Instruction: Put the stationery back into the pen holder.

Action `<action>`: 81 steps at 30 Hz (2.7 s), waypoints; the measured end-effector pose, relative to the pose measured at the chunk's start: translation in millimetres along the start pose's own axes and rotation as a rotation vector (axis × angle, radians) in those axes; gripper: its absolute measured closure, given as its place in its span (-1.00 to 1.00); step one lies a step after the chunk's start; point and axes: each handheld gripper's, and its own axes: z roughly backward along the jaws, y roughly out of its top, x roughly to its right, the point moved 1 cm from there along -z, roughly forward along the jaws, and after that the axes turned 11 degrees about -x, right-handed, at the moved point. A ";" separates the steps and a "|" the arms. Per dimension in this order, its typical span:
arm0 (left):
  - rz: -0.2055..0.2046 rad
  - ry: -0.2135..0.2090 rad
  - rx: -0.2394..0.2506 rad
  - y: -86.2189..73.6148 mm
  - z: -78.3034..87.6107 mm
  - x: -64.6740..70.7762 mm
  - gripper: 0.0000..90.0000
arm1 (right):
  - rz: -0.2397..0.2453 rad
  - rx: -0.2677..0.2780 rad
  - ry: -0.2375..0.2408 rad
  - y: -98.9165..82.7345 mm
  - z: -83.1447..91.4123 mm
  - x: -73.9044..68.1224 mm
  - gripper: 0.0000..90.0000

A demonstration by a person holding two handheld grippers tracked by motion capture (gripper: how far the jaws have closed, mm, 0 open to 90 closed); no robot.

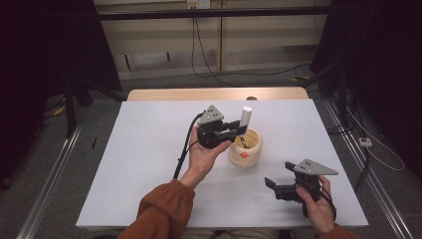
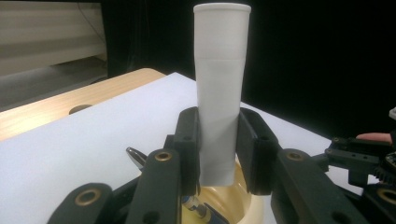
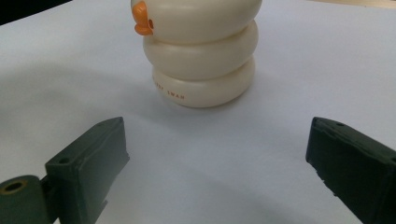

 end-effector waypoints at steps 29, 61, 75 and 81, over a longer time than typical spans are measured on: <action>0.000 0.045 -0.068 -30.8 -19.5 -1.9 0.58 | 0.004 -0.011 0.007 -0.1 -2.9 -1.3 -0.89; -0.003 0.118 -0.079 -25.2 10.9 -12.2 -0.81 | -0.002 -0.006 0.004 0.2 -2.4 -0.4 -0.89; -0.021 0.155 -0.105 -24.7 39.7 -17.1 -0.89 | -0.006 -0.005 0.000 0.3 -3.0 0.1 -0.89; -0.029 0.184 -0.121 -27.0 49.6 -20.7 -0.89 | -0.005 -0.006 -0.001 0.0 -3.3 0.6 -0.89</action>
